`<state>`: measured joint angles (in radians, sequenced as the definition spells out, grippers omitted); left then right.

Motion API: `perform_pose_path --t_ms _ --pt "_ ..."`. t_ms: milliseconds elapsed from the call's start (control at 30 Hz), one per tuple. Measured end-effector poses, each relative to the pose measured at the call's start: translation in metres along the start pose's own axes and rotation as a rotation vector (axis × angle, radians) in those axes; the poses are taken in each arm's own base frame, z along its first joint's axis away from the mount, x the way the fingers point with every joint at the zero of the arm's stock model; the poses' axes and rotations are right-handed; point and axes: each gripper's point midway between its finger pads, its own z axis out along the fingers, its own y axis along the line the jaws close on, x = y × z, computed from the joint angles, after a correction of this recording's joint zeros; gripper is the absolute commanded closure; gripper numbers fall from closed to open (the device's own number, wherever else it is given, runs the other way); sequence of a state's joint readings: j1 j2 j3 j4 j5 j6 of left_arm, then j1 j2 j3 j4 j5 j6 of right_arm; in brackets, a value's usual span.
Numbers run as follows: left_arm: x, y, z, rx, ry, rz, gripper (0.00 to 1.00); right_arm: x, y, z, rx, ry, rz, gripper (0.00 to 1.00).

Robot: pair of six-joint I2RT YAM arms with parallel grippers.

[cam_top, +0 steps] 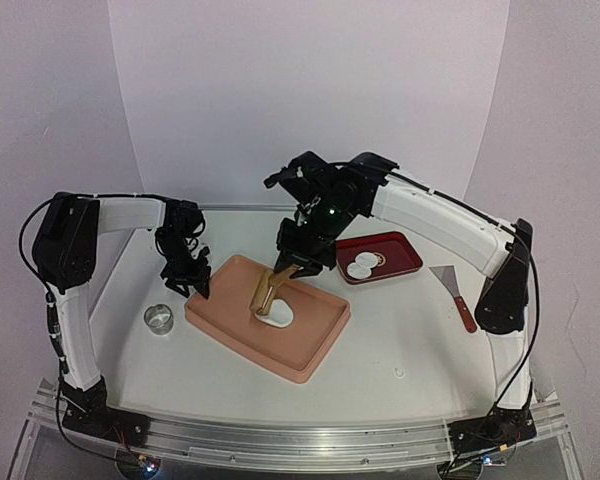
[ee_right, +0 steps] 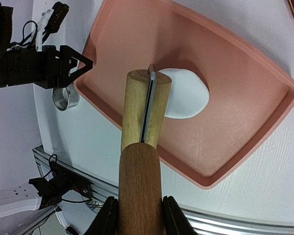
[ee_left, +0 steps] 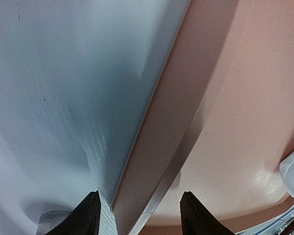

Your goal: Roll out the dumpling wrappers from the dough

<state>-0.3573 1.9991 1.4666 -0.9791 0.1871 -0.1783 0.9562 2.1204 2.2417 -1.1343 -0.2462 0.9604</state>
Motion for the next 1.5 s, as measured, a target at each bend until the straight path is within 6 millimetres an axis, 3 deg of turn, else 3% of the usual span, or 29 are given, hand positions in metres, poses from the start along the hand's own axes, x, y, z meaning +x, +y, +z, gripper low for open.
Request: perform_pose_path --t_ms 133,533,800,1033,1233,1500 --pt "-0.003 -0.002 0.006 0.015 -0.001 0.016 0.48 -0.001 -0.006 0.010 0.019 -0.009 0.050 1.00" --pt "-0.006 -0.007 0.014 0.047 0.001 0.020 0.54 0.005 -0.051 0.052 0.157 0.007 0.103 1.00" --pt "-0.006 -0.011 0.019 0.076 0.012 0.021 0.62 0.003 -0.052 0.056 0.143 0.010 0.091 1.00" --pt "-0.008 -0.007 0.019 0.089 0.017 0.007 0.77 -0.002 -0.057 0.063 0.104 0.054 0.126 1.00" --pt "-0.008 -0.006 0.018 0.096 0.014 0.009 0.82 -0.012 -0.069 0.069 0.020 0.126 0.175 1.00" --pt "-0.008 -0.006 0.019 0.103 0.012 0.009 0.89 -0.012 -0.081 0.083 -0.049 0.196 0.167 1.00"
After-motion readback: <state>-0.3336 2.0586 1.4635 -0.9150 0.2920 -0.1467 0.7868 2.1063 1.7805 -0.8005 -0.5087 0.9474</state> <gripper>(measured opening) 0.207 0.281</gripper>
